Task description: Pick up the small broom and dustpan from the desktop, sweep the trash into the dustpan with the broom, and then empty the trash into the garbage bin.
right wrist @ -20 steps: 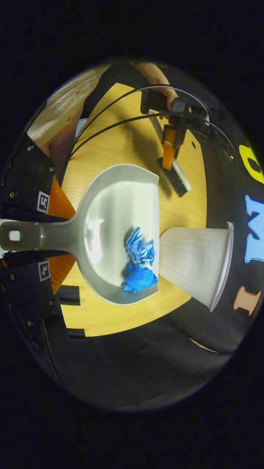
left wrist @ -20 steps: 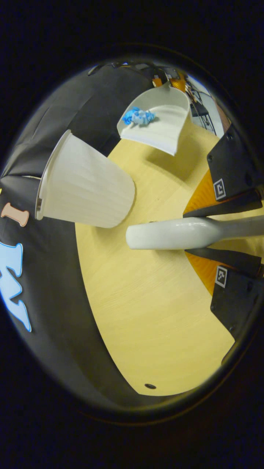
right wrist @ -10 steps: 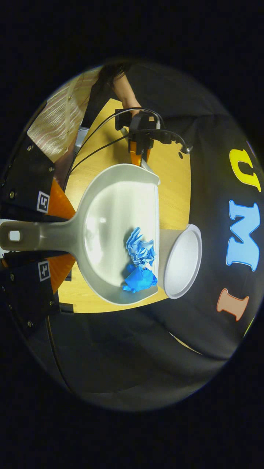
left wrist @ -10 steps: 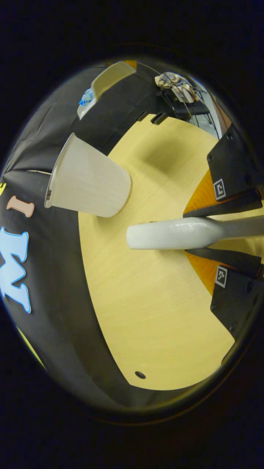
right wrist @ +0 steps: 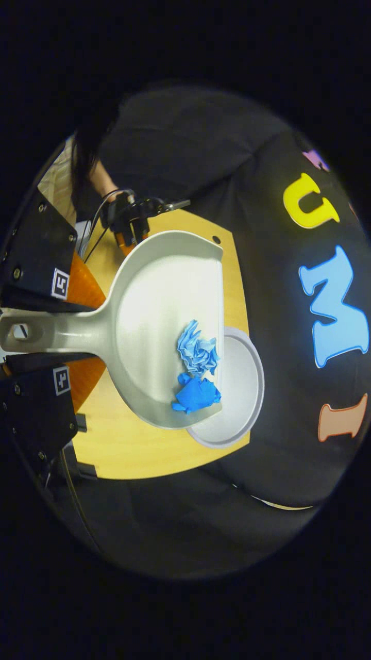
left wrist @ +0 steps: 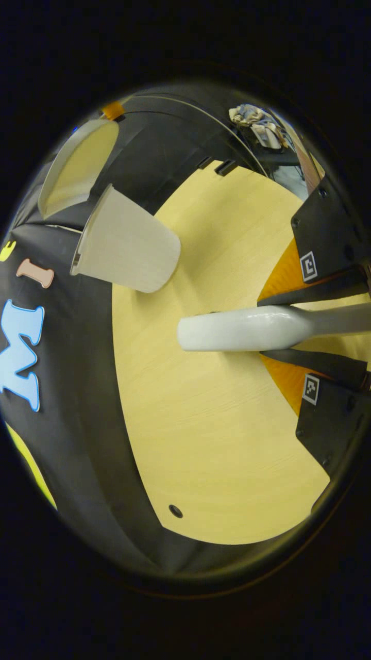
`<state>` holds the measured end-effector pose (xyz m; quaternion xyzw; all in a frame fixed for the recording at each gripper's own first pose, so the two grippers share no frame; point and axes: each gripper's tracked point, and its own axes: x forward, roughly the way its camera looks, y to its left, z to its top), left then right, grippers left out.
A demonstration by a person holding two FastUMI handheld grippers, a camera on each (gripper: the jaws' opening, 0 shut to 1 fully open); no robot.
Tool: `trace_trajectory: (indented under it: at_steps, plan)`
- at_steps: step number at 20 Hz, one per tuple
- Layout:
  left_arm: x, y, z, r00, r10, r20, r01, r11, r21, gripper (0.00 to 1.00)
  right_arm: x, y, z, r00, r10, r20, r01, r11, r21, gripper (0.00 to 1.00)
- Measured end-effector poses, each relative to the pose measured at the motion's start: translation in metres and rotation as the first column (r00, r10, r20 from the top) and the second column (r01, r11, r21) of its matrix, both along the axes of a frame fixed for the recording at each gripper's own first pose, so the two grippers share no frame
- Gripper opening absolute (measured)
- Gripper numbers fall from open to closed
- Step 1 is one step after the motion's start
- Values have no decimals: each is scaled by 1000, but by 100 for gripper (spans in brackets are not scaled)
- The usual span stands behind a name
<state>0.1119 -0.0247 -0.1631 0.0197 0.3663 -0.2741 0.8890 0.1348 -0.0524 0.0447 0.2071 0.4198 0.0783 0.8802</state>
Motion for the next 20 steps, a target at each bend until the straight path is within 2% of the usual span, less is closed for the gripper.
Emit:
trace_trajectory:
  at_steps: [3, 5, 7, 8, 9, 11, 12, 13, 17, 18, 20]
  plan:
    - [-5, 4, -3, 1000, 26, -17, -26, 1000, -8, 51, 30, -4, 9, 1000, -23, -17, 25, 990, 139, 33]
    - [-6, 6, -3, 999, 39, -23, -39, 999, -10, 48, 50, -10, 12, 999, -50, -9, 51, 975, 218, 33]
    - [-6, 9, -5, 998, 55, -29, -55, 998, -11, 51, 68, -13, 19, 995, -97, -9, 94, 934, 344, 33]
    - [-6, 9, -5, 998, 60, -32, -60, 998, -12, 48, 74, -14, 22, 993, -120, -16, 116, 901, 419, 32]
    - [-7, 8, -6, 997, 63, -36, -63, 998, -13, 51, 79, -16, 25, 991, -135, -23, 129, 864, 487, 33]
    - [-8, 6, -6, 997, 71, -44, -71, 997, -16, 48, 89, -22, 32, 984, -175, -31, 156, 771, 618, 32]
    - [-9, 5, -6, 996, 73, -45, -74, 997, -17, 51, 90, -24, 34, 979, -199, -34, 169, 718, 675, 33]
    - [-10, 5, -5, 996, 75, -44, -76, 997, -17, 48, 89, -27, 38, 976, -213, -37, 173, 668, 724, 33]
    - [-15, 0, -2, 996, 77, -42, -78, 997, -14, 48, 93, -39, 49, 963, -262, -65, 190, 489, 852, 32]
    - [-16, 0, -1, 996, 76, -40, -76, 997, -12, 53, 93, -42, 49, 962, -265, -73, 194, 469, 861, 32]
    - [-19, -1, 1, 996, 79, -36, -80, 997, -9, 48, 97, -41, 47, 961, -265, -78, 204, 489, 848, 32]
